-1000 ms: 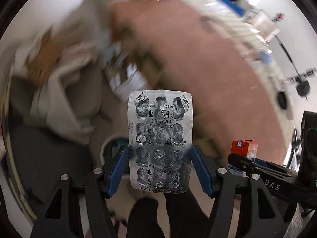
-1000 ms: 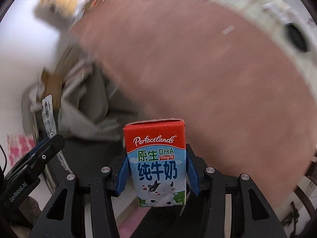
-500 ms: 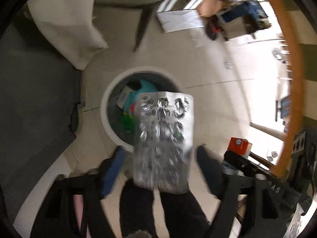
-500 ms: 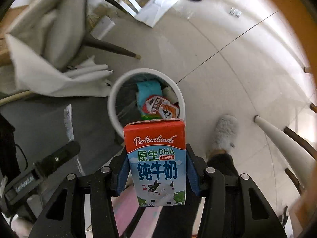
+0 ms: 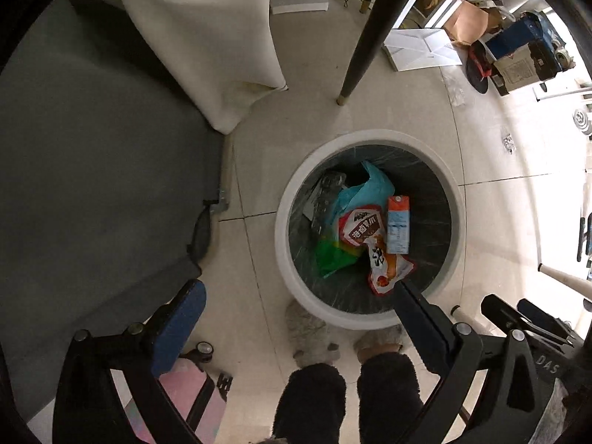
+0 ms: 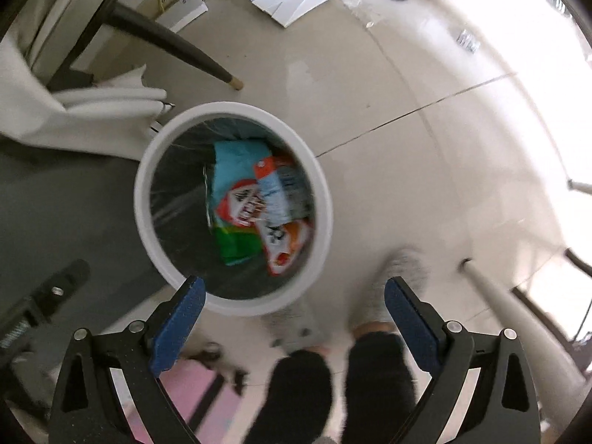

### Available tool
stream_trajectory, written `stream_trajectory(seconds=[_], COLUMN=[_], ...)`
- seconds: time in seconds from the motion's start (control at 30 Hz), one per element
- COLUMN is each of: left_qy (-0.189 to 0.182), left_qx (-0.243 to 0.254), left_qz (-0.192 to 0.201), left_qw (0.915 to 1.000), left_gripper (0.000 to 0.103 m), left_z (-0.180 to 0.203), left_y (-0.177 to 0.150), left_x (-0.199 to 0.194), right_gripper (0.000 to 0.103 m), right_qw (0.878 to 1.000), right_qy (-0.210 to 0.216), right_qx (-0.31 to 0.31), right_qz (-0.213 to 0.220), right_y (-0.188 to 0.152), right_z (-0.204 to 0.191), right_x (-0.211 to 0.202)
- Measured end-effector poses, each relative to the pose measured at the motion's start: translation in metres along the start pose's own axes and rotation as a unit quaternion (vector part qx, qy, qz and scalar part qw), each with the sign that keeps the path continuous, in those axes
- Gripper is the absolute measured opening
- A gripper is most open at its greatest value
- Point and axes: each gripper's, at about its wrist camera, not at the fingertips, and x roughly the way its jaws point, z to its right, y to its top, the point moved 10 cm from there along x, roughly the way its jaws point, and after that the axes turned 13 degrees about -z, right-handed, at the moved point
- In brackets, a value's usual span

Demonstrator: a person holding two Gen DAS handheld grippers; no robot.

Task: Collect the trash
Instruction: 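Carry the blister pack and milk carton over the bin and release them, then move both open tools back from the bin toward the table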

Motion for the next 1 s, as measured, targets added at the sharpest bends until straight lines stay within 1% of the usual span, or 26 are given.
stream_trajectory(seconds=[0.13,0.2,0.3,0.53,0.73,0.9,1.0], left_qy=[0.021,0.022,0.023,0.018,0.013,0.012,0.005], left_qx=[0.011,0.016,0.020,0.025,0.034,0.046,0.049], left_qz=[0.015,0.020,0.028,0.039,0.055,0.071,0.079], left_qw=[0.9996,0.9994,0.9991,0.9988,0.9979,0.9963,0.9957], left_gripper=[0.103,0.103,0.103,0.103,0.103,0.103,0.103], left_z=[0.005,0.008,0.010,0.009,0.008,0.009,0.009], left_y=[-0.014,-0.019,-0.031,-0.066,-0.096,-0.125,-0.141], left_x=[-0.028,-0.037,-0.056,-0.110,-0.166,-0.214,-0.240], right_gripper=[0.099,0.099,0.099,0.099,0.098,0.098,0.098], right_qw=[0.999,0.998,0.997,0.996,0.995,0.994,0.993], right_qy=[-0.042,-0.059,-0.067,-0.073,-0.070,-0.059,-0.054], right_qx=[-0.012,-0.017,-0.021,-0.032,-0.042,-0.048,-0.049], right_qz=[0.016,0.024,0.034,0.048,0.066,0.085,0.092], right_y=[-0.010,-0.017,-0.027,-0.061,-0.095,-0.127,-0.147], right_z=[0.002,0.001,0.000,-0.012,-0.026,-0.035,-0.040], right_x=[-0.019,-0.034,-0.058,-0.119,-0.180,-0.237,-0.266])
